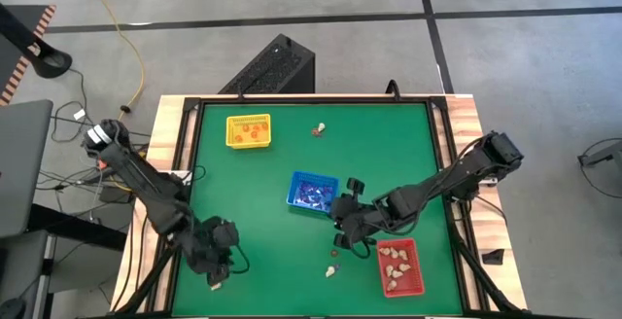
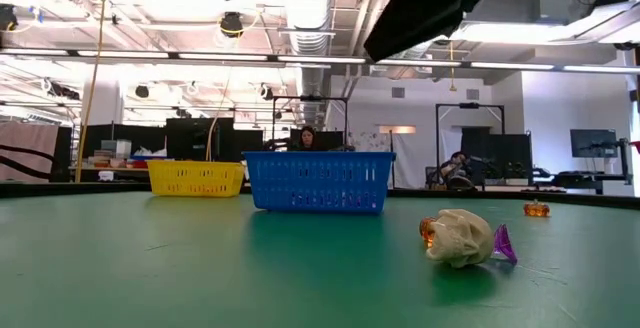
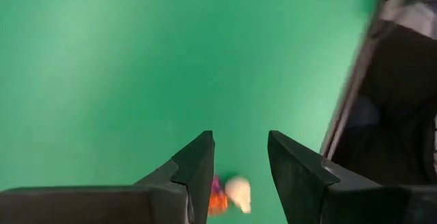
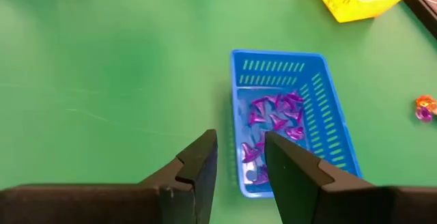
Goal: Sort Halloween decoration
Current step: Put the pumpkin toy into the yellow bin
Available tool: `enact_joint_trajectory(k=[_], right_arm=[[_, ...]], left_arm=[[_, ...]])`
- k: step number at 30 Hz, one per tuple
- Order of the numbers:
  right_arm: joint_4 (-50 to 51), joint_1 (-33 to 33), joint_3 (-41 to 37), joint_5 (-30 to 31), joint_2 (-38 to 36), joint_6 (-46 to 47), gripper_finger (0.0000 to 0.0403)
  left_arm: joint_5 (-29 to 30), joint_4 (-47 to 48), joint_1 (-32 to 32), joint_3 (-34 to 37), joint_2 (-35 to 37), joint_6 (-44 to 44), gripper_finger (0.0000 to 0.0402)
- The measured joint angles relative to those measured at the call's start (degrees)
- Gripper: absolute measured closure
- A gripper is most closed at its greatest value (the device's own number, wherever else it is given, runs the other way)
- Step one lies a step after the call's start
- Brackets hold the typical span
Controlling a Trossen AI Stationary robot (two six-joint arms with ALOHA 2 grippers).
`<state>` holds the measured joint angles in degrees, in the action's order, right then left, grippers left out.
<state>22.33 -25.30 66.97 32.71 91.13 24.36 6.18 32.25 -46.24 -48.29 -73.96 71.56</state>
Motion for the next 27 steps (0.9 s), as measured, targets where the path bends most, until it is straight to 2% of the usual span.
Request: enact_joint_trajectory(k=[4, 10, 18, 27], right_arm=[[-2.3, -0.7, 0.0, 0.0, 0.0, -0.3, 0.0251], [-3.2, 0.0, 0.0, -0.2, 0.0, -0.4, 0.0251], [-3.1, 0.3, 0.0, -1.5, 0.0, -0.7, 0.0251], [-2.7, 0.7, 0.0, -1.5, 0.0, -0.9, 0.0251]], left_arm=[[-7.4, 3.4, -0.2, 0.0, -5.3, 8.8, 0.0266], [-14.2, 2.7, -0.3, 0.0, -10.7, 11.8, 0.0228], [-16.0, 1.8, -0.3, 0.0, -14.0, 11.1, 0.0175], [-17.1, -1.0, -1.0, -0.1, -18.2, 11.2, 0.0171]])
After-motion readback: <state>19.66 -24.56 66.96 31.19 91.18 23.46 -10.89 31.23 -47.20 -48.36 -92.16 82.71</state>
